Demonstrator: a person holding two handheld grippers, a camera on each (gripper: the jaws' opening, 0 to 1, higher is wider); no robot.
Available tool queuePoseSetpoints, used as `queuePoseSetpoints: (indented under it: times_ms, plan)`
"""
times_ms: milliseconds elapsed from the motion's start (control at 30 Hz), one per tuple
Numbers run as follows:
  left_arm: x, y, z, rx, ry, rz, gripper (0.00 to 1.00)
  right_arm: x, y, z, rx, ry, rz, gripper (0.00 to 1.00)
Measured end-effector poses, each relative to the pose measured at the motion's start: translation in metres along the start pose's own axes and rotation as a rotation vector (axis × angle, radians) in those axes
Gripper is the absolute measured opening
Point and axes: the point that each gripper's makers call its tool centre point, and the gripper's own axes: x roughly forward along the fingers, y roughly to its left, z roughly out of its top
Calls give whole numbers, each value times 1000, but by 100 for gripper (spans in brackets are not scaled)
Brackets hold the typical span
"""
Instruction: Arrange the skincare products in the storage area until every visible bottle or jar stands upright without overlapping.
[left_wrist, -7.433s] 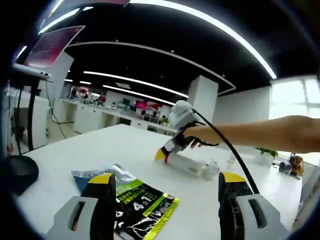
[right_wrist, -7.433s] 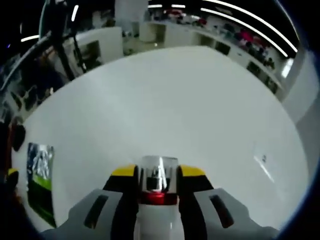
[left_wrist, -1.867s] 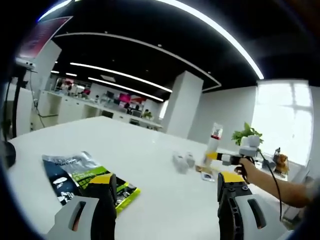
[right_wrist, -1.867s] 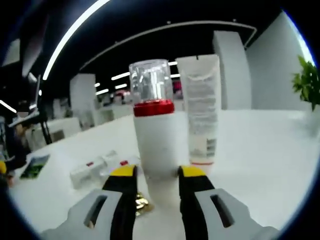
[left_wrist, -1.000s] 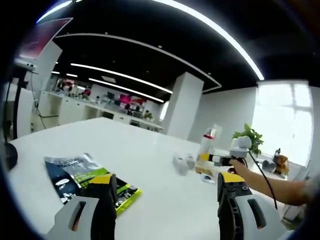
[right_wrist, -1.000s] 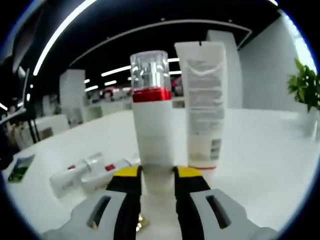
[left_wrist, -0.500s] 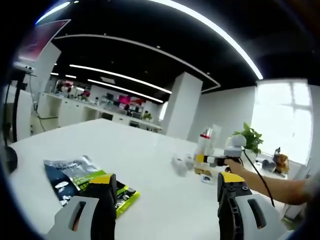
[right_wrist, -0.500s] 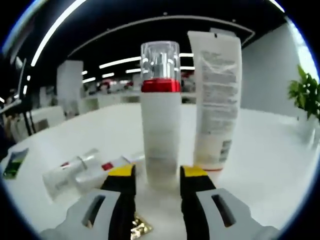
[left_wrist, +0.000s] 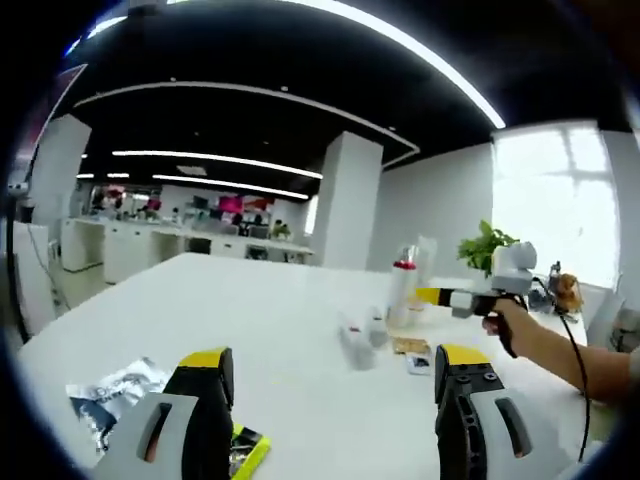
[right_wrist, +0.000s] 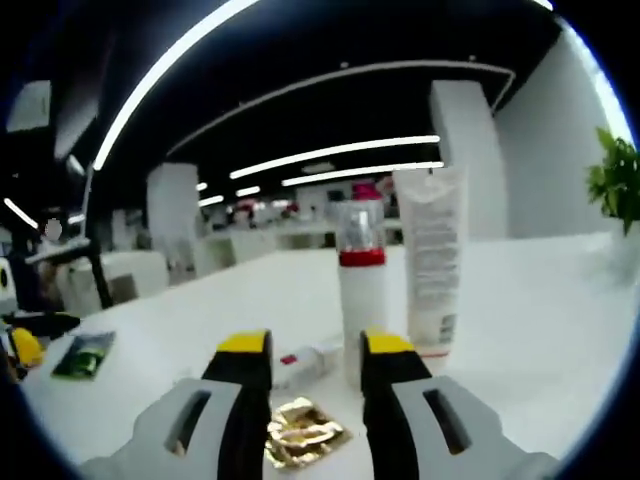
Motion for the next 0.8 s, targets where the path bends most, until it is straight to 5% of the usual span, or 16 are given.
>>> queuePoseSetpoints:
  times_ms: [200,500,633,800]
  plan:
    - [49,-21,-14,56,93,-80,84,-10,8,20,54,-82,21,32]
    - [112,-17,-45,91,242,-23,82,-6,18,23,72,-89,62,31]
    - [130,-17,-52,92,265,-8,80,-3,18,28,92,-107,66,30]
    - [143,-22,-73,113,362,-22,80,-1,20,22,101,-103,72,29]
